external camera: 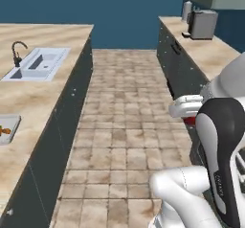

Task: Take the bell pepper and mushroom out of the freezer and place them in the tupperware container on the counter. Then put the tupperware containing the vegetables back in the freezer.

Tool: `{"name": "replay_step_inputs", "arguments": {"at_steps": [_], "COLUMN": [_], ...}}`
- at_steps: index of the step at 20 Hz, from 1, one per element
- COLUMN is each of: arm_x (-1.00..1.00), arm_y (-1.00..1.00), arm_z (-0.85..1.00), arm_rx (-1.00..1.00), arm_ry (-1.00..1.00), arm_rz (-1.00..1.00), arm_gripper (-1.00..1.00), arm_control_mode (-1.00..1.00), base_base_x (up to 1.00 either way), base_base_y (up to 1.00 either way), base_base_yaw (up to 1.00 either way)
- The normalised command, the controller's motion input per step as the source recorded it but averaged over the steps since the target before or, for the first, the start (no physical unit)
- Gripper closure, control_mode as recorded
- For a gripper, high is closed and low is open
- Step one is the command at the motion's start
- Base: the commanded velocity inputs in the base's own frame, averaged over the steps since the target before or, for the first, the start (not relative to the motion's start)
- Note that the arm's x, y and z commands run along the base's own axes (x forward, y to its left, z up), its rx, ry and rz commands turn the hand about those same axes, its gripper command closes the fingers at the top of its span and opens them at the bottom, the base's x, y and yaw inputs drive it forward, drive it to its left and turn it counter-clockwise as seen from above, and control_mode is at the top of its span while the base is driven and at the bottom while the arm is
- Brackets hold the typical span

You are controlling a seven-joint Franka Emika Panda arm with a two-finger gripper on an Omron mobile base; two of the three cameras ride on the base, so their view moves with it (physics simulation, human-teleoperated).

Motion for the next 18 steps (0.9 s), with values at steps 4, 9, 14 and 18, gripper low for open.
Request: {"name": "replay_step_inputs", "arguments": {"at_steps": [4, 9, 14, 18], "arm_x": [0.0, 0.0, 0.0, 0.0], "arm_y": [0.0, 0.0, 0.0, 0.0], "arm_z": [0.0, 0.0, 0.0, 0.0], "arm_rx": [0.0, 0.0, 0.0, 0.0], "arm_ry": [0.0, 0.0, 0.0, 0.0], "arm_rz": [0.0, 0.0, 0.0, 0.0], "arm_gripper": [1.0, 1.0, 1.0, 1.0], "arm_control_mode": [1.0, 1.0, 1.0, 1.0], "base_base_x": [1.0, 1.0, 1.0, 1.0], "base_base_y": [0.0, 0.0, 0.0, 0.0], "base_base_yaw": [0.67, 0.7, 0.74, 0.7]}}
